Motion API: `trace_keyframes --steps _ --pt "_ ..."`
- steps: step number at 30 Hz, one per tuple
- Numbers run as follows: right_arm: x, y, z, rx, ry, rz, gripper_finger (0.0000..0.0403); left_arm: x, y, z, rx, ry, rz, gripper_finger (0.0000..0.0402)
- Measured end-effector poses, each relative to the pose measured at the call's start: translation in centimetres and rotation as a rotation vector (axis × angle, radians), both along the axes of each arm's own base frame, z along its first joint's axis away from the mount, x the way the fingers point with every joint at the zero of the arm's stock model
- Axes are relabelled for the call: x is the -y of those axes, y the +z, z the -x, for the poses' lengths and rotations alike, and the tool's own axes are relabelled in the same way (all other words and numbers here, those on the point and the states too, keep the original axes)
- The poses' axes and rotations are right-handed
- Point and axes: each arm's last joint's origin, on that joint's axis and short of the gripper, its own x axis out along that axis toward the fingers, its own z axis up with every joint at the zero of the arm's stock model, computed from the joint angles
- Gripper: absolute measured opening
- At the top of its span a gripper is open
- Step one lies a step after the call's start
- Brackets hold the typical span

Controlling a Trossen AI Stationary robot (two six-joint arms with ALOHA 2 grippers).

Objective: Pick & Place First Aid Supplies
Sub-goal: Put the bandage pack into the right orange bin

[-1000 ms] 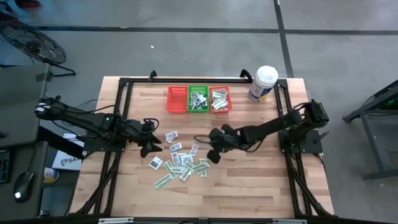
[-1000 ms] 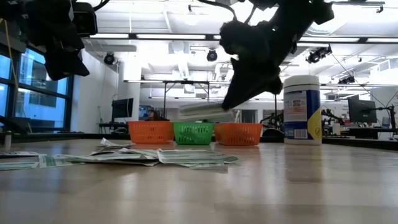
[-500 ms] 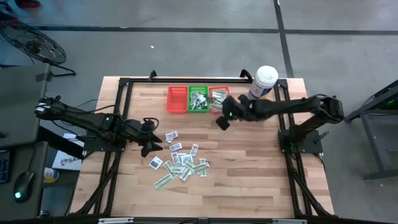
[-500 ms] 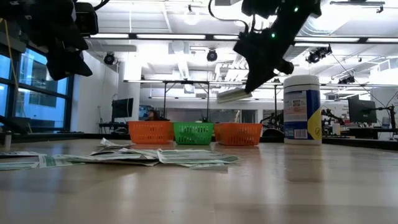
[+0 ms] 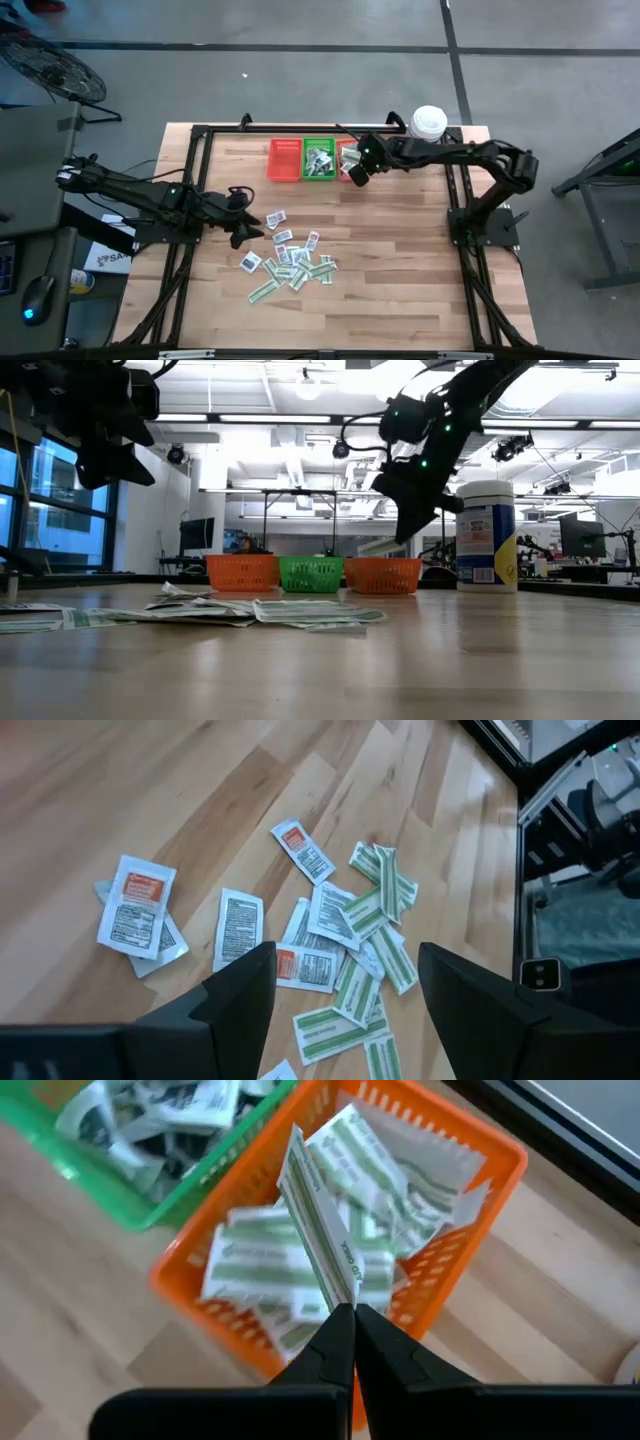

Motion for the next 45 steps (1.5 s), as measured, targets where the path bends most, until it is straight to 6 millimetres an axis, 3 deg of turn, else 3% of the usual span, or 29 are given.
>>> trace_keyframes --steps 11,23,37,45 --pt "2.5 -2.9 0.0 -0.028 -0.026 -0.107 0.0000 0.0 0.0 0.0 -0.003 0.034 0.028 0.0240" --pt "2.5 -3.0 -0.1 -0.013 0.018 -0.124 0.0006 -0.1 0.0 0.0 -0.003 0.048 0.037 0.0240" --pt "2.3 -2.9 -0.2 0.014 0.037 -0.169 0.0134 -0.1 0.0 0.0 -0.003 0.048 0.037 0.0240" --pt "2.1 -0.7 0.4 0.075 0.042 -0.136 0.0149 -0.1 0.0 0.0 -0.003 0.048 0.038 0.0240"
